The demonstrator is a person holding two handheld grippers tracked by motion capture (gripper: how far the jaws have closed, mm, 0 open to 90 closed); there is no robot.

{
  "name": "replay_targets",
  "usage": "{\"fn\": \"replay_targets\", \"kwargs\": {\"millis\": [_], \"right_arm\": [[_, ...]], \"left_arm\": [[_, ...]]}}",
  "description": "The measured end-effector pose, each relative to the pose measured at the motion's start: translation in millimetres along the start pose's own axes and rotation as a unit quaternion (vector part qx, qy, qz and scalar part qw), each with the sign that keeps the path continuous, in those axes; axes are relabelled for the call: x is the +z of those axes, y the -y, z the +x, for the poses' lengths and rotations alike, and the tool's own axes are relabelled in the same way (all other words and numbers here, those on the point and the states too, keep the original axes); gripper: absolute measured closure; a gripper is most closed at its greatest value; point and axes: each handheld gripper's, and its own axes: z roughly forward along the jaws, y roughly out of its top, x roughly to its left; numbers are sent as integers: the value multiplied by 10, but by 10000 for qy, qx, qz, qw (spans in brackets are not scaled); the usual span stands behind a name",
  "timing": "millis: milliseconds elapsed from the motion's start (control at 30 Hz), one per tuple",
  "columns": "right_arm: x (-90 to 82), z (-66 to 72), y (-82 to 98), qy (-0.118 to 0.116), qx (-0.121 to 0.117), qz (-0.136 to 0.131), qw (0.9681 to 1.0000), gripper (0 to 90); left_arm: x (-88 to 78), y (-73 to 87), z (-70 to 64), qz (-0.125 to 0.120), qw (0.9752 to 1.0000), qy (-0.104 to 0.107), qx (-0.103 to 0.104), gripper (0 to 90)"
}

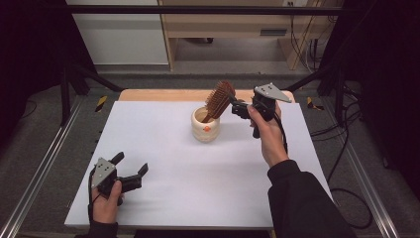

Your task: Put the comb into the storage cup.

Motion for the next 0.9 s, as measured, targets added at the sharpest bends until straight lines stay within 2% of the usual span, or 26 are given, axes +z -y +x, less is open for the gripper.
{"fn": "replay_targets", "kwargs": {"millis": [133, 333, 700, 900], "right_arm": [[-72, -13, 10, -64, 66, -5, 10000, 85], [-186, -46, 41, -197, 1, 12, 9998, 76], [-354, -129, 103, -177, -201, -14, 9996, 77], [-458, -173, 136, -198, -178, -22, 9996, 60]], "left_arm": [[3, 1, -3, 2, 10000, -1, -3, 15], [6, 3, -20, 34, 10000, 8, 50, 15], [7, 4, -17, 33, 10000, 6, 39, 15], [13, 9, -31, 52, 10000, 14, 59, 15]]}}
